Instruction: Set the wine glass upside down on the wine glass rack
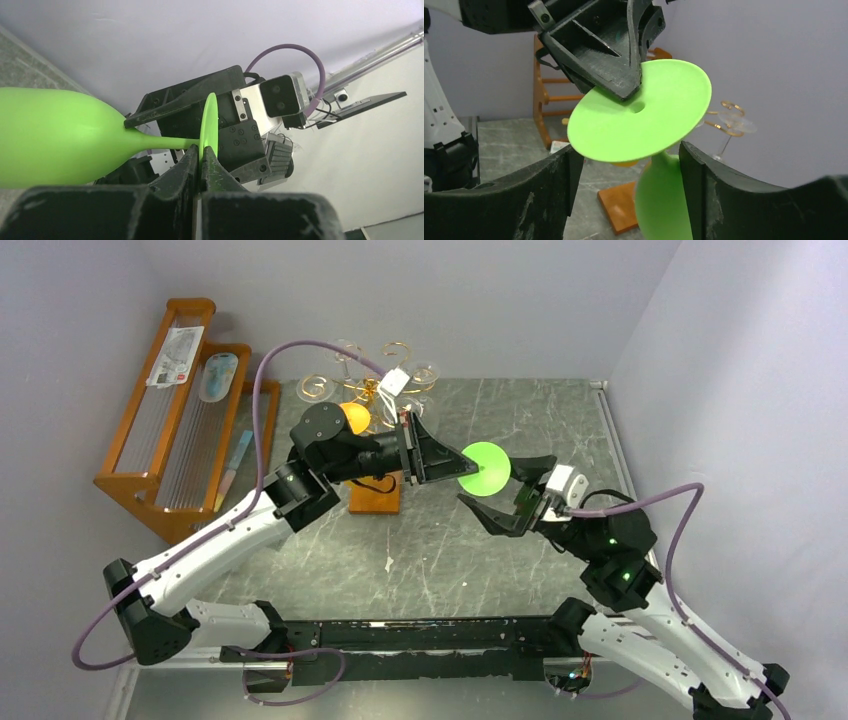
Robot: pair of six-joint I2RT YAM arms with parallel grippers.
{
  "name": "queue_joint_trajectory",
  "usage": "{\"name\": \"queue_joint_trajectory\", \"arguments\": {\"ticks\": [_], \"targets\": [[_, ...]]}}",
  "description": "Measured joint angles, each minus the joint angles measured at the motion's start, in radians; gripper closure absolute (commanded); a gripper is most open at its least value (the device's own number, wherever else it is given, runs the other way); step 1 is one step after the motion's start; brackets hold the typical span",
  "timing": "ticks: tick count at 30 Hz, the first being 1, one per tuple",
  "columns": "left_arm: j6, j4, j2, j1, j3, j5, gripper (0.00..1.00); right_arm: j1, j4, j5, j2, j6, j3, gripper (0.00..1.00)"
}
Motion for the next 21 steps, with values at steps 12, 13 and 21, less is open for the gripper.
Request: {"name": "queue_joint_trajectory", "arguments": {"ticks": [12,13,21], "targets": [[0.007,0.058,0.079,0.151,0.249,0.094,0.95,0.0,-0.018,0.07,-0.153,0.104,0.038,0.16],[0.007,0.067,0.081,0.171,0.269,0.098,0.95,0.0,-0.012,0.085,-0.163,0.108,0.035,0.15],[-0.017,0.116,0.128,0.383,0.36,0.154,0.95,0.0,0.015,0.167,-0.195,0.135,-0.001,0.15]]}}
